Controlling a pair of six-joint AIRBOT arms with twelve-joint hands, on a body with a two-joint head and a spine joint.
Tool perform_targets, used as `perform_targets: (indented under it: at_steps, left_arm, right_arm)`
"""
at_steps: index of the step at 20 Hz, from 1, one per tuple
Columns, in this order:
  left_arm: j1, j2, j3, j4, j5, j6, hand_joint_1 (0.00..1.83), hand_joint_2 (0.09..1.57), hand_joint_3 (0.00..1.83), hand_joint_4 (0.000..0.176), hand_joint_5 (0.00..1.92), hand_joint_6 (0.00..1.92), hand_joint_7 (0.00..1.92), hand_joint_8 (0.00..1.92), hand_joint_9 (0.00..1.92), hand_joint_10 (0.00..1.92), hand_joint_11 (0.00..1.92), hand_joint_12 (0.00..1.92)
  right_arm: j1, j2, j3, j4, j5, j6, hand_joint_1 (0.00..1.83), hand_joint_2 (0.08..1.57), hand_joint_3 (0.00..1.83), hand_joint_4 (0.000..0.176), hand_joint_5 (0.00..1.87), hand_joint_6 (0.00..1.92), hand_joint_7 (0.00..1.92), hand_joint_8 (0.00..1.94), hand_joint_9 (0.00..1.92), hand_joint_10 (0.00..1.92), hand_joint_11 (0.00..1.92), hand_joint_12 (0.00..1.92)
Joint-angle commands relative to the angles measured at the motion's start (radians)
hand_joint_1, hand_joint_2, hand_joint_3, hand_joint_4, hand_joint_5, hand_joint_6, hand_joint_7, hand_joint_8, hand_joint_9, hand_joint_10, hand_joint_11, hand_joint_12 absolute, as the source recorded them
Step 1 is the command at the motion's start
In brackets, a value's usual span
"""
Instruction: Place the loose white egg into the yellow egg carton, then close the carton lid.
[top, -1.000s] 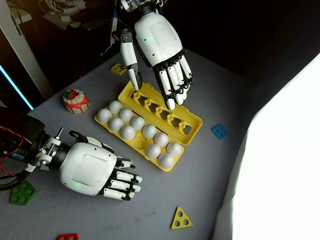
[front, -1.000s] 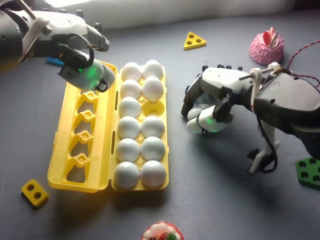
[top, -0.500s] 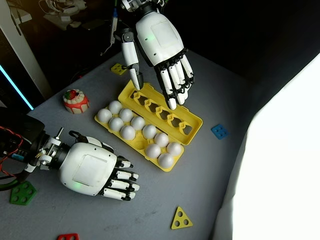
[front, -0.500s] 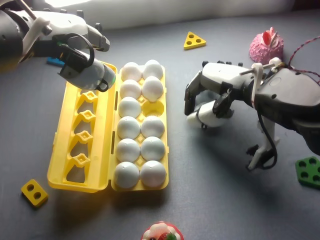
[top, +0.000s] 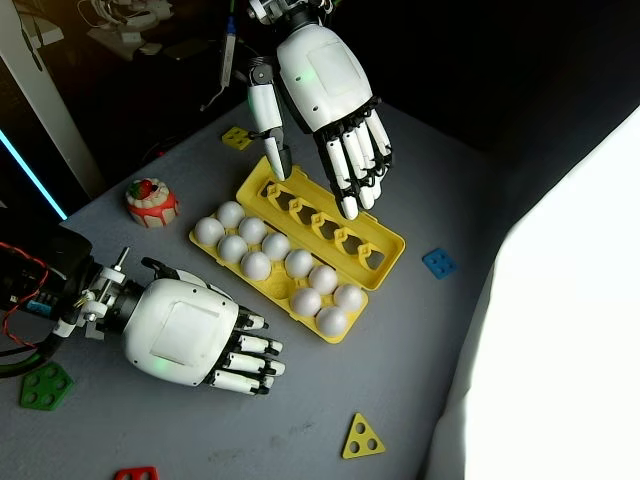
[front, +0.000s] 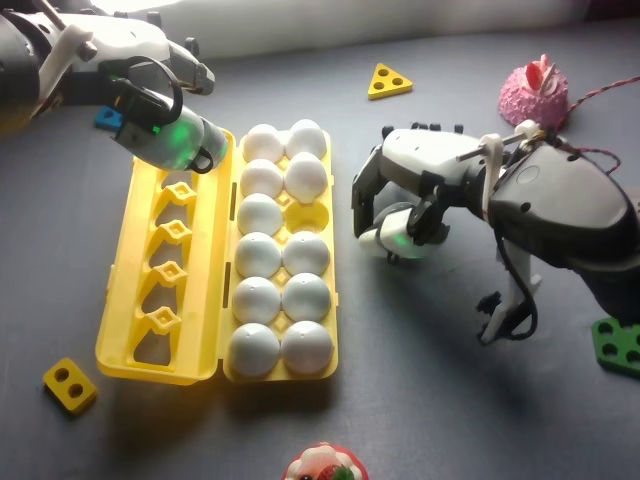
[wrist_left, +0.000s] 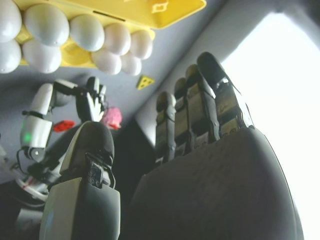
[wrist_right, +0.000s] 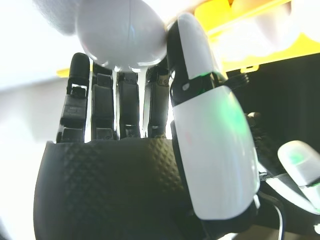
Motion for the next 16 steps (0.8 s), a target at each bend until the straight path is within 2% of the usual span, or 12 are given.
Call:
perform_targets:
  at_steps: [1, 3, 4, 5, 8, 10, 12, 16]
  left_arm:
    - [-0.013, 0.0, 0.003, 0.06, 0.03, 0.004, 0.36, 1.38, 0.0, 0.041, 0.22, 0.0, 0.19, 0.0, 0.21, 0.0, 0.0, 0.83]
    - [-0.014, 0.0, 0.004, 0.06, 0.028, 0.004, 0.39, 1.38, 0.0, 0.035, 0.23, 0.0, 0.19, 0.0, 0.21, 0.0, 0.0, 0.83]
    - [-0.014, 0.0, 0.004, 0.06, 0.028, 0.004, 0.4, 1.37, 0.0, 0.037, 0.23, 0.0, 0.2, 0.0, 0.22, 0.0, 0.0, 0.83]
    - [-0.014, 0.0, 0.005, 0.06, 0.028, 0.004, 0.39, 1.38, 0.0, 0.048, 0.22, 0.0, 0.19, 0.0, 0.21, 0.0, 0.0, 0.85]
    - [-0.014, -0.001, 0.006, 0.06, 0.026, 0.003, 0.43, 1.37, 0.0, 0.039, 0.23, 0.01, 0.2, 0.0, 0.22, 0.0, 0.0, 0.84]
    - [-0.014, -0.001, 0.006, 0.059, 0.024, 0.0, 0.42, 1.36, 0.0, 0.039, 0.24, 0.01, 0.2, 0.0, 0.22, 0.0, 0.0, 0.86]
    - [-0.014, -0.001, 0.007, 0.058, 0.024, -0.001, 0.4, 1.37, 0.0, 0.038, 0.25, 0.01, 0.22, 0.01, 0.24, 0.01, 0.0, 0.9]
    - [-0.013, -0.001, 0.008, 0.058, 0.023, -0.001, 0.39, 1.37, 0.0, 0.037, 0.25, 0.01, 0.22, 0.0, 0.24, 0.01, 0.0, 0.91]
  right_arm:
    - [0.012, 0.004, 0.0, -0.041, 0.056, 0.01, 1.14, 1.13, 0.0, 0.0, 0.94, 1.05, 0.56, 0.0, 0.33, 0.01, 0.0, 0.87]
    - [0.013, 0.001, 0.0, -0.042, 0.058, 0.01, 1.14, 1.13, 0.0, 0.0, 0.95, 1.03, 0.57, 0.0, 0.34, 0.01, 0.0, 0.89]
    - [0.014, 0.001, 0.0, -0.042, 0.058, 0.01, 1.14, 1.14, 0.0, 0.0, 0.94, 1.06, 0.56, 0.0, 0.33, 0.0, 0.0, 0.85]
    - [0.017, 0.001, 0.0, -0.042, 0.058, 0.01, 1.14, 1.14, 0.0, 0.0, 0.94, 1.05, 0.56, 0.0, 0.33, 0.0, 0.0, 0.85]
    - [0.038, 0.004, 0.0, -0.042, 0.057, 0.013, 1.14, 1.14, 0.0, 0.0, 0.94, 1.05, 0.54, 0.0, 0.32, 0.0, 0.0, 0.85]
    - [0.065, 0.029, -0.009, -0.042, 0.057, 0.025, 1.14, 1.14, 0.0, 0.0, 0.94, 1.04, 0.55, 0.0, 0.32, 0.0, 0.0, 0.82]
    - [0.081, 0.054, -0.014, -0.051, 0.053, 0.029, 1.1, 1.16, 0.01, 0.0, 0.89, 1.12, 0.5, 0.01, 0.31, 0.0, 0.0, 0.84]
    - [0.069, 0.111, -0.049, -0.153, 0.052, 0.015, 1.09, 1.17, 0.0, 0.0, 0.87, 1.15, 0.49, 0.0, 0.3, 0.0, 0.0, 0.83]
